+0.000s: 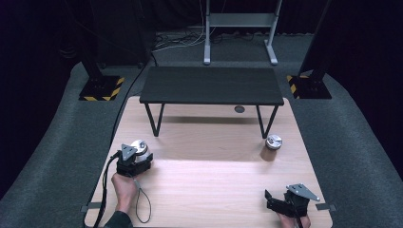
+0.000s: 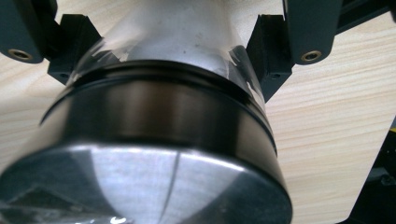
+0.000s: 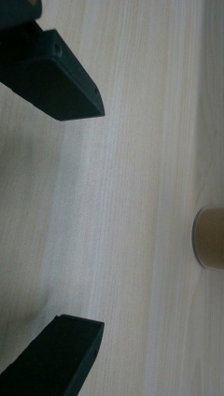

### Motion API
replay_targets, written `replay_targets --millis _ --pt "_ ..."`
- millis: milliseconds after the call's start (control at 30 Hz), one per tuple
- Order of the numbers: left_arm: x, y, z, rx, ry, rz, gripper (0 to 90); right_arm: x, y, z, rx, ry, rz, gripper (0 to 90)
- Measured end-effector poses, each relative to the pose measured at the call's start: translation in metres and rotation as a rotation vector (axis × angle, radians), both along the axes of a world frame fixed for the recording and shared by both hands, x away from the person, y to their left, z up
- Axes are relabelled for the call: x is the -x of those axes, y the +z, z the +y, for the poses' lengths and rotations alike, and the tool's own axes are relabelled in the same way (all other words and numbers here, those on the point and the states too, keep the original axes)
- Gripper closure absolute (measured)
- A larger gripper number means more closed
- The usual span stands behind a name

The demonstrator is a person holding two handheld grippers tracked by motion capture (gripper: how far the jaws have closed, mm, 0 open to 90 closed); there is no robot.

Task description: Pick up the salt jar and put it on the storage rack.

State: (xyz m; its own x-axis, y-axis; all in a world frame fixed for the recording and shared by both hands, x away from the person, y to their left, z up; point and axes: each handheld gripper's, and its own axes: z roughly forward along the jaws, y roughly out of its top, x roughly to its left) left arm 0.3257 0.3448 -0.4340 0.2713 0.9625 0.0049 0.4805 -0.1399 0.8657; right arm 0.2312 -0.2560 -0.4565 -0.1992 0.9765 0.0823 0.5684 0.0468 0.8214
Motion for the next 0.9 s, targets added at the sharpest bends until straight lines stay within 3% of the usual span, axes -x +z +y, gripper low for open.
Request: replay_targets --millis 467,900 --pt "0.011 0.011 0.004 0.014 -0.011 -0.031 31.2 0.0 -0.001 -0.003 -0.014 0.001 -0.001 0.0" --pt "0.013 0.029 0.001 0.019 -0.046 -0.06 31.3 0.0 -0.001 -0.004 -0.018 0.005 0.0 0.0"
